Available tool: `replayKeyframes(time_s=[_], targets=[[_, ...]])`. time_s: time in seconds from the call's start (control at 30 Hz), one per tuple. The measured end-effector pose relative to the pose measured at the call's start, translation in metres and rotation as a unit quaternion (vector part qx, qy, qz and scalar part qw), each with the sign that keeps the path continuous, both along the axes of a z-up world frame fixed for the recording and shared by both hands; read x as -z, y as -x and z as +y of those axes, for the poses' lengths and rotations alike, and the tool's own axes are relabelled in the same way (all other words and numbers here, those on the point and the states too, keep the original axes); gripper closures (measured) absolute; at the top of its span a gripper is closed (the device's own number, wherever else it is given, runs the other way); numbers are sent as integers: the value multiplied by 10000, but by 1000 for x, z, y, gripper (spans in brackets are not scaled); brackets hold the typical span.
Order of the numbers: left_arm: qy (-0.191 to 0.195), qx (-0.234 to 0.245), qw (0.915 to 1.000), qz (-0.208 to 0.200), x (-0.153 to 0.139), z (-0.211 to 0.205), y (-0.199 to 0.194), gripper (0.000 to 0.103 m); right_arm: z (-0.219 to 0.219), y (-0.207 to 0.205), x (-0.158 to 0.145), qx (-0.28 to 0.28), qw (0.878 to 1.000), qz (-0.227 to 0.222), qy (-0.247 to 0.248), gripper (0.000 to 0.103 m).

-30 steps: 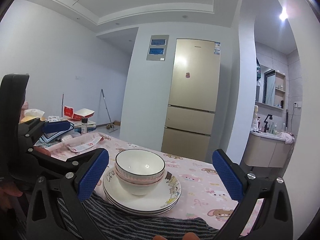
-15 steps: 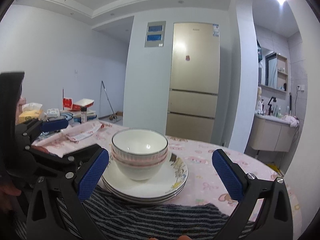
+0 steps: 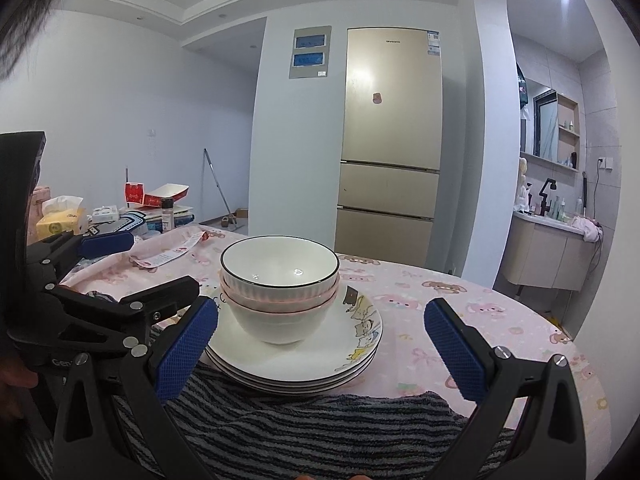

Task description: Organize plates and bowls

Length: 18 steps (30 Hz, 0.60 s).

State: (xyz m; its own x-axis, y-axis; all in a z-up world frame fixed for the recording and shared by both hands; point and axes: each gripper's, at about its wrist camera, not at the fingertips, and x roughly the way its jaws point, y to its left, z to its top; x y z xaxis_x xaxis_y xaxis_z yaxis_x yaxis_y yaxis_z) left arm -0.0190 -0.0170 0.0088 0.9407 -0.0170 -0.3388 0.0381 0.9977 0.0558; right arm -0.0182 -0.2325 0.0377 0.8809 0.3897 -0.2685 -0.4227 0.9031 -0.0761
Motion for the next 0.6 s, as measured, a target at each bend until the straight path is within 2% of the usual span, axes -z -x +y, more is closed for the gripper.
replayKeyframes(time_s=[0.6], targets=[[3,-47,10000,3,1,3,0,0,-1,-2,1,64,9999,89,-28,0]])
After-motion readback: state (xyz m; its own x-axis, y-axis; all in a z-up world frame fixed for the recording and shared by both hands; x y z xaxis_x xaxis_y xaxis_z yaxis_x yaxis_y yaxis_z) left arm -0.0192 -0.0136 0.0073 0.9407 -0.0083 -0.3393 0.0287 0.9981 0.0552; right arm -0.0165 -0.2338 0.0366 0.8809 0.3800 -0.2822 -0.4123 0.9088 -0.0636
